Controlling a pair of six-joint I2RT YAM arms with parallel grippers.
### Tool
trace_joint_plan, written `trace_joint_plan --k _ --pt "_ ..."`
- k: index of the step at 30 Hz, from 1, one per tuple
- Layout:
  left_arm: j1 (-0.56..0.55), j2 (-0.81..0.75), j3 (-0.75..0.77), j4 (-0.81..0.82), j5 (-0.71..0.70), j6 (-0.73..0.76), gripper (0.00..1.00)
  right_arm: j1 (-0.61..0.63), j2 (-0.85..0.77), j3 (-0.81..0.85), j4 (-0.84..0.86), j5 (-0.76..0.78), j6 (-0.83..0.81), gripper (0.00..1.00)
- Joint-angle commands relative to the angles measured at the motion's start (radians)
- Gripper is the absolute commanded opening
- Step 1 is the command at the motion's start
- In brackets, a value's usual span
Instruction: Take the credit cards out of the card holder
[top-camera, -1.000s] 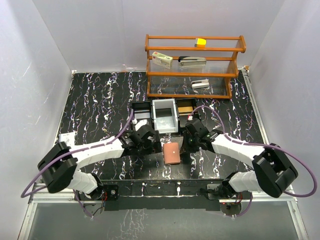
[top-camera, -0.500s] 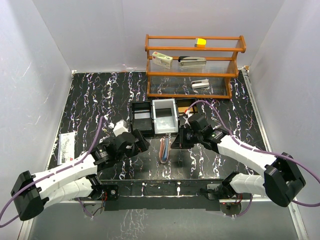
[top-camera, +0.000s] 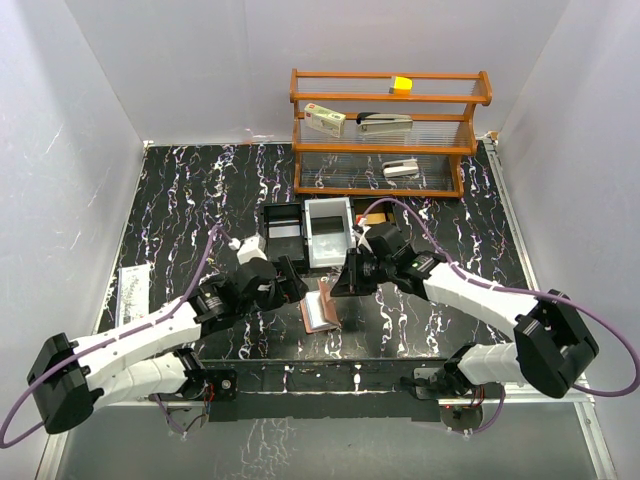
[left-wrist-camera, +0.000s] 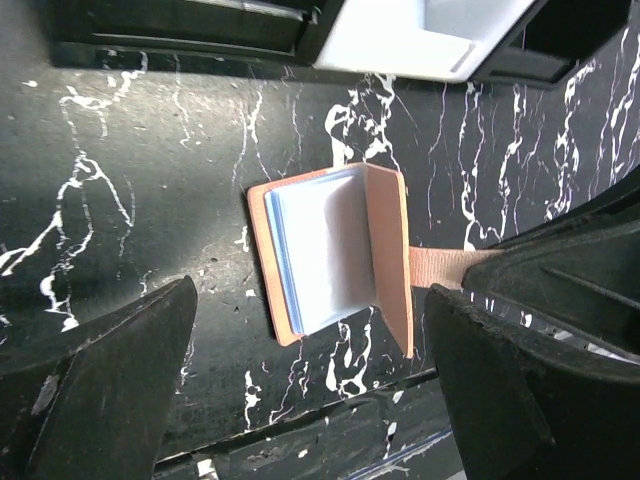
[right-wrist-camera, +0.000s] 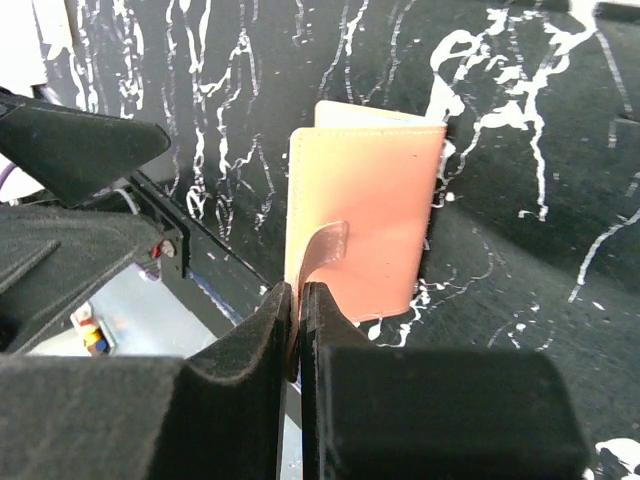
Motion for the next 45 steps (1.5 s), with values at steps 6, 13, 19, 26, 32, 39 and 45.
trace_joint_plan --k 6,13,19,26,32,39,45 --pt "0.005 0.131 0.023 0.201 0.195 0.07 0.87 -0.124 -0.046 -0.069 -0.074 0.067 -0.084 0.0" --pt "0.005 0.248 0.03 0.29 0.266 0.069 0.81 -0.189 -0.044 -0.176 0.013 -0.003 -0.103 0.0" --pt "0.005 0.311 0.045 0.285 0.241 0.057 0.77 -0.19 -0.021 -0.193 0.004 0.049 -0.076 0.0" --pt "0.005 0.353 0.024 0.32 0.248 0.047 0.74 -0.19 -0.043 -0.235 0.004 0.068 -0.076 0.0" --pt "0.005 0.393 0.048 0.338 0.261 0.049 0.64 -0.19 -0.054 -0.258 0.012 0.076 -0.058 0.0" --pt "0.005 0.383 0.04 0.35 0.264 0.054 0.57 -0.191 -0.058 -0.259 0.012 0.077 -0.056 0.0" --pt "0.005 0.42 0.038 0.517 0.425 0.077 0.43 -0.191 -0.057 -0.267 0.014 0.08 -0.057 0.0"
